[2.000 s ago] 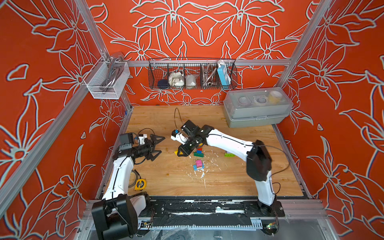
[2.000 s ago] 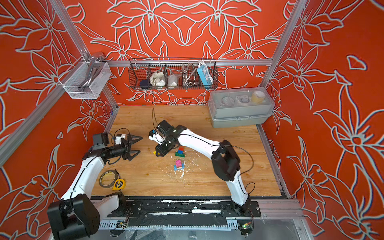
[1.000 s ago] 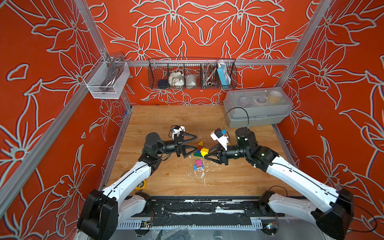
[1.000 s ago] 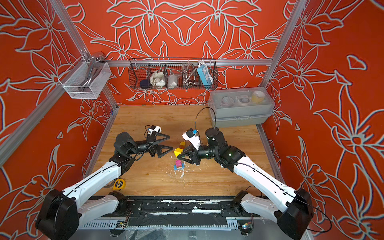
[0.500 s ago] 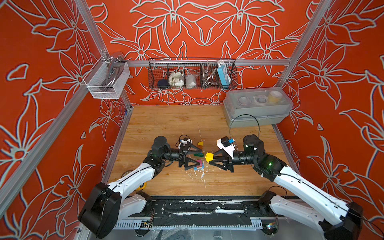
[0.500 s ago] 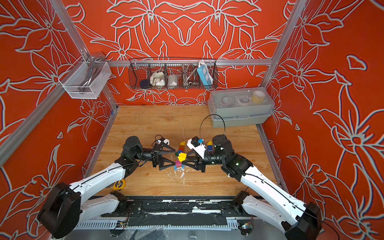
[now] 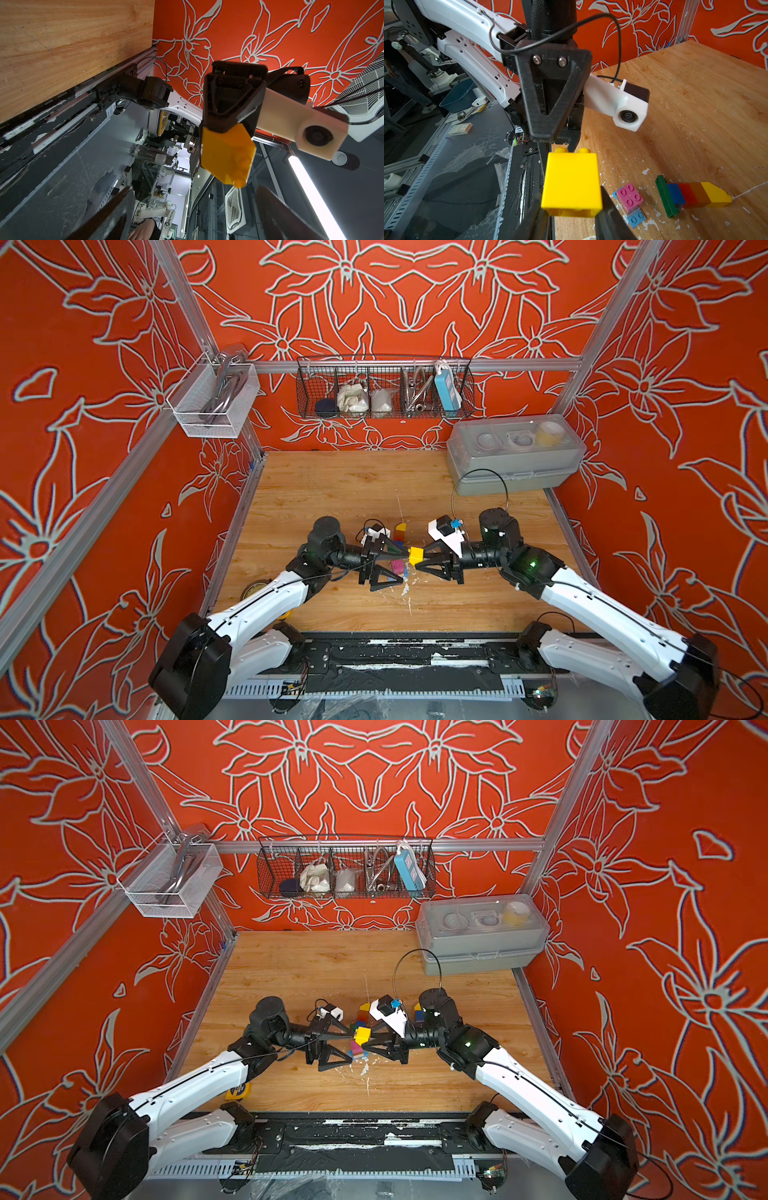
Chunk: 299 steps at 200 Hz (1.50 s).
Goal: Assemble the number 1 with lego
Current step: Assemble the lego brick with the lego brick.
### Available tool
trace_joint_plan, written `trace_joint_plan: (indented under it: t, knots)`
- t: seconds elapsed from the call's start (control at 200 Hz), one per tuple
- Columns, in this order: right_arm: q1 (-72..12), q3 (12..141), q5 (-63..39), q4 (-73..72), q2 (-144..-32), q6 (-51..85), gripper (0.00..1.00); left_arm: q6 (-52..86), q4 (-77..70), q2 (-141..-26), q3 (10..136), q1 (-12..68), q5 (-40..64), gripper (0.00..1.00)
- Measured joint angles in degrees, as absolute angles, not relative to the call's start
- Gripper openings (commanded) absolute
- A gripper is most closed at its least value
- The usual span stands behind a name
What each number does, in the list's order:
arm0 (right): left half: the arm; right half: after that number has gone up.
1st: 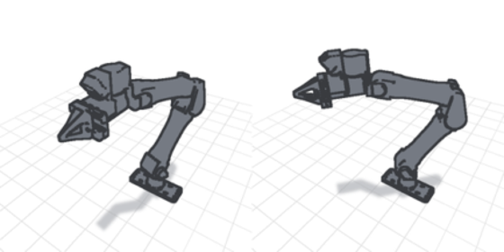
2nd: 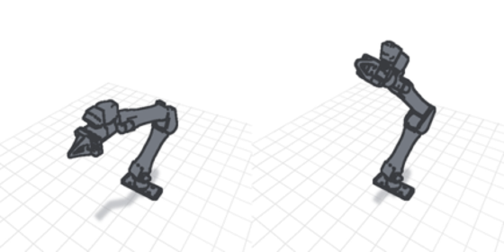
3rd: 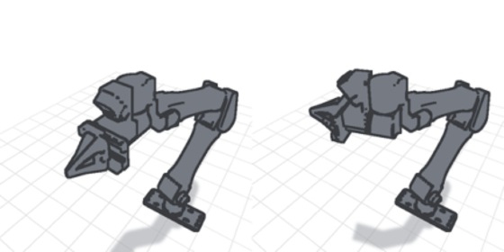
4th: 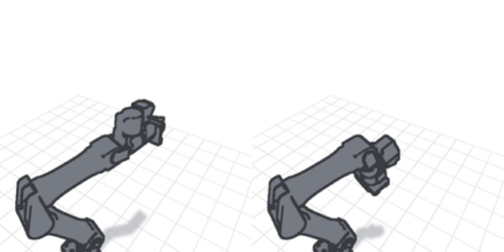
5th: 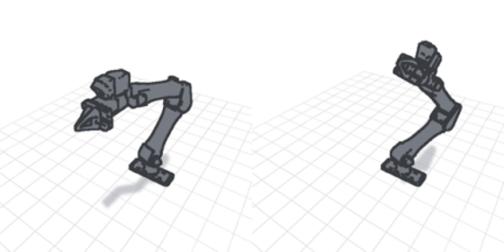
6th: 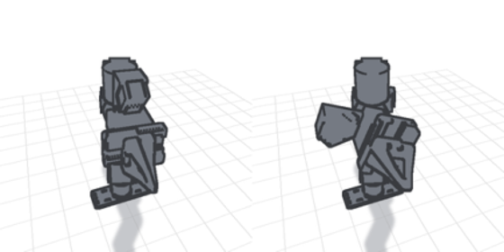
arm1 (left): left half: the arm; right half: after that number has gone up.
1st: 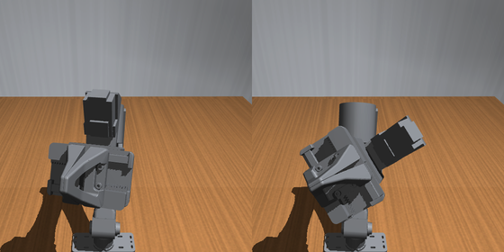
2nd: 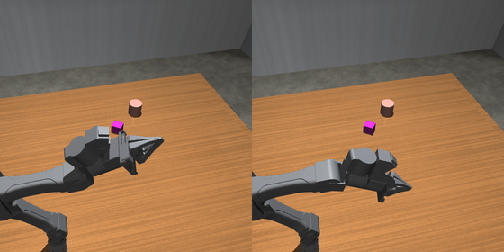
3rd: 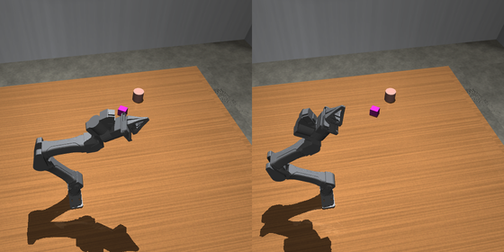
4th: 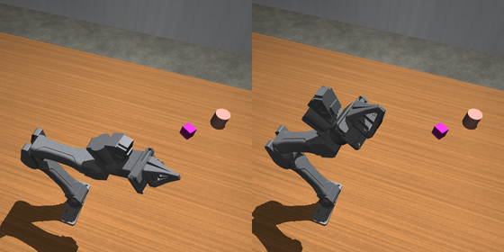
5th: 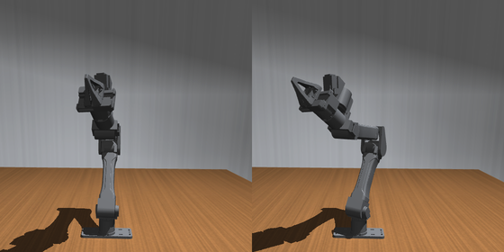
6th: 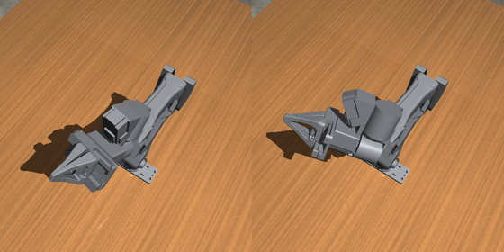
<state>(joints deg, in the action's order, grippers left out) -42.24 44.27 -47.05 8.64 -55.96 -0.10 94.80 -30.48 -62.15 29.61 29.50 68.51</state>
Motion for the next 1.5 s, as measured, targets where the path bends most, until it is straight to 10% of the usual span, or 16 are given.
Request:
trace_joint_plan:
  t: [1.496]
  knots:
    - [-44.80, 44.27, -46.04, 6.81, -56.82, 0.49, 0.13, 91.13, -27.16, -67.31, 36.56, 32.69, 66.98, 0.55]
